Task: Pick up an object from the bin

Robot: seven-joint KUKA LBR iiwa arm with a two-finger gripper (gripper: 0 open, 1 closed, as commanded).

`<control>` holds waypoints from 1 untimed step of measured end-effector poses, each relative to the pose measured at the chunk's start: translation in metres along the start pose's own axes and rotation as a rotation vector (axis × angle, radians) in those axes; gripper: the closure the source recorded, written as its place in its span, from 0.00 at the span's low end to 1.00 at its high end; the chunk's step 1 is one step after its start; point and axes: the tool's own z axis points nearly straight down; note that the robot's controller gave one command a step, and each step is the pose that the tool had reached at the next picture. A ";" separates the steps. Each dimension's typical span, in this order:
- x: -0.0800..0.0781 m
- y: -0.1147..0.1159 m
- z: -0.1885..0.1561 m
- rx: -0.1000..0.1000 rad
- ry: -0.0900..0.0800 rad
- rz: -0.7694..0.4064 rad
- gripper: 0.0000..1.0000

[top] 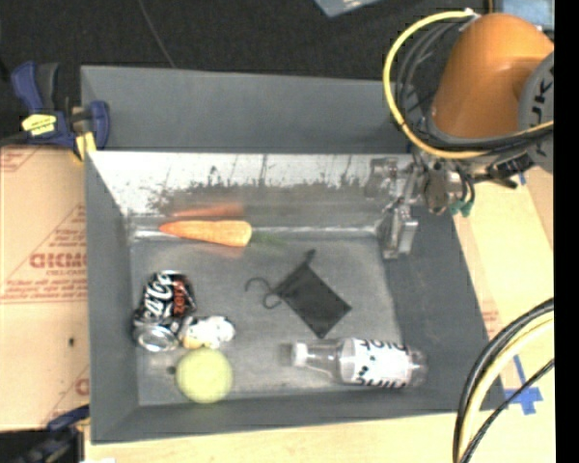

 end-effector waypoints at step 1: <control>-0.001 0.000 -0.005 0.001 -0.008 -0.002 0.00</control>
Offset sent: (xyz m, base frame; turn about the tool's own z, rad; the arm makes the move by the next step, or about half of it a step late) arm -0.0126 0.0560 -0.0452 -0.0028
